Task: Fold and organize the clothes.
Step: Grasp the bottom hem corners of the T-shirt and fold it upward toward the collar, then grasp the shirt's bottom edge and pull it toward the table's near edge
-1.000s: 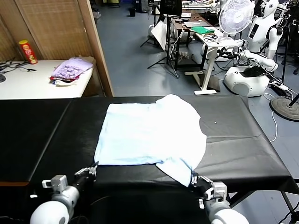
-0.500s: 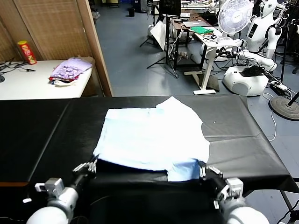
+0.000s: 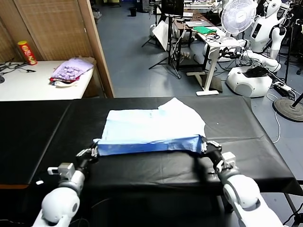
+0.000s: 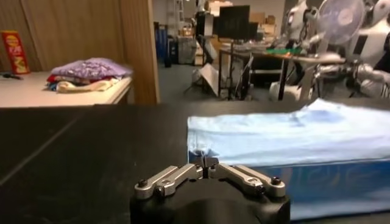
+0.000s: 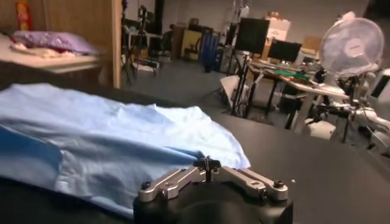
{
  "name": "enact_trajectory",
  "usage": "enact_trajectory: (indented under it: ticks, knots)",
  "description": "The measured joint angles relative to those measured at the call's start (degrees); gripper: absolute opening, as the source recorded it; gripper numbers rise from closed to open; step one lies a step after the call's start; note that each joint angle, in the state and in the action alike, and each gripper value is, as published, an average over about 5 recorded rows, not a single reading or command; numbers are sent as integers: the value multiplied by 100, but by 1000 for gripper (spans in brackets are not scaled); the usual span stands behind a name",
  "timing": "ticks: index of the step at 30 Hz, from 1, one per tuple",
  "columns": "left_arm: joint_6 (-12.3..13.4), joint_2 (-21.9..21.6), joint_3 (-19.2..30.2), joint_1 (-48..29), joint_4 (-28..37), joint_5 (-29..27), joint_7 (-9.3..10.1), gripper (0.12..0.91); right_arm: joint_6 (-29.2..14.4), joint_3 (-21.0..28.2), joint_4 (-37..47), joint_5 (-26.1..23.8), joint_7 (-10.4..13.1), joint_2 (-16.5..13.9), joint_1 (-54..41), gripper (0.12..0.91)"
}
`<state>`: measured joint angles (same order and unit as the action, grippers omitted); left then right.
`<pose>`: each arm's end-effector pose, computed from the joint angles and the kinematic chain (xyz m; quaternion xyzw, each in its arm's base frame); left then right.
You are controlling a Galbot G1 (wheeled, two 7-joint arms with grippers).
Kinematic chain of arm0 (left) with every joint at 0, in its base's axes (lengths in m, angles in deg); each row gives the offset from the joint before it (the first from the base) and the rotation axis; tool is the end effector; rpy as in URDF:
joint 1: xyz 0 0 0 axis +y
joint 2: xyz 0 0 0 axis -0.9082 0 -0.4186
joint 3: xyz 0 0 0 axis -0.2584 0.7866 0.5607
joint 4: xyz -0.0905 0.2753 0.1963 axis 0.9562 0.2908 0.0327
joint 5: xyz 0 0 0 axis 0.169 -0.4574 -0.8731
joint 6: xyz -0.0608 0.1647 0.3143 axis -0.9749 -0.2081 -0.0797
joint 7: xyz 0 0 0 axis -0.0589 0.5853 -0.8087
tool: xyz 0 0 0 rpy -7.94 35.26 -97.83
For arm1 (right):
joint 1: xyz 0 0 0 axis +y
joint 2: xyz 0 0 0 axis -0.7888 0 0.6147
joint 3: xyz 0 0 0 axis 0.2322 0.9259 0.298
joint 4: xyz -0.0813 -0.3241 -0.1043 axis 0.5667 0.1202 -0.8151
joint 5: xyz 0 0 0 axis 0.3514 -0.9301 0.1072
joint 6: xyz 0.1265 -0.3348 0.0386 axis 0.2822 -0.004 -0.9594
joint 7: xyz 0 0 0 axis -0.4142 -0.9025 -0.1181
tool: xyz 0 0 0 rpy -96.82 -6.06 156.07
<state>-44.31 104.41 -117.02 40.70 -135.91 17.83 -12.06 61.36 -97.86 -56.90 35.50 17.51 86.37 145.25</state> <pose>0.2678 0.0873 -0.3000 -0.0167 -0.9880 -0.0124 0.1531 0.3329 -0.0699 -0.3148 0.1318 -0.9753 0.0896 0.1529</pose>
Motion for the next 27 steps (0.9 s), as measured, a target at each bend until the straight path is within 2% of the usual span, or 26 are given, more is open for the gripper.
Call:
enact_trajectory:
  ticks: [3,6,9,11,14,18,20,23,27]
  knots:
    - [3,36,101,-179,251,-113,8,129,170,-44,-95,161,30,-57,79,274]
    - [13,88,172,-316,421,-215,28,161,347,-147,-387,271,110,-135,288,441]
    - [12,103,188,-324,453,-247,34,290,417,-291,-741,282,155,-202,573,608]
    - [-2,94,175,-260,410,-248,33,408,413,-370,-907,249,157,-226,762,707]
    - [-28,86,142,-94,278,-237,31,576,383,-431,-1028,163,149,-234,986,783]
    - [-64,104,126,105,132,-190,29,752,334,-470,-1099,78,145,-229,1152,796]
    - [-83,122,121,152,109,-148,32,786,317,-482,-1105,57,149,-223,1180,791]
    - [-102,147,115,186,112,-64,30,796,289,-476,-1070,-3,152,-217,1177,758]
    - [-106,171,112,186,179,55,-12,798,268,-443,-948,-67,149,-214,1137,672]
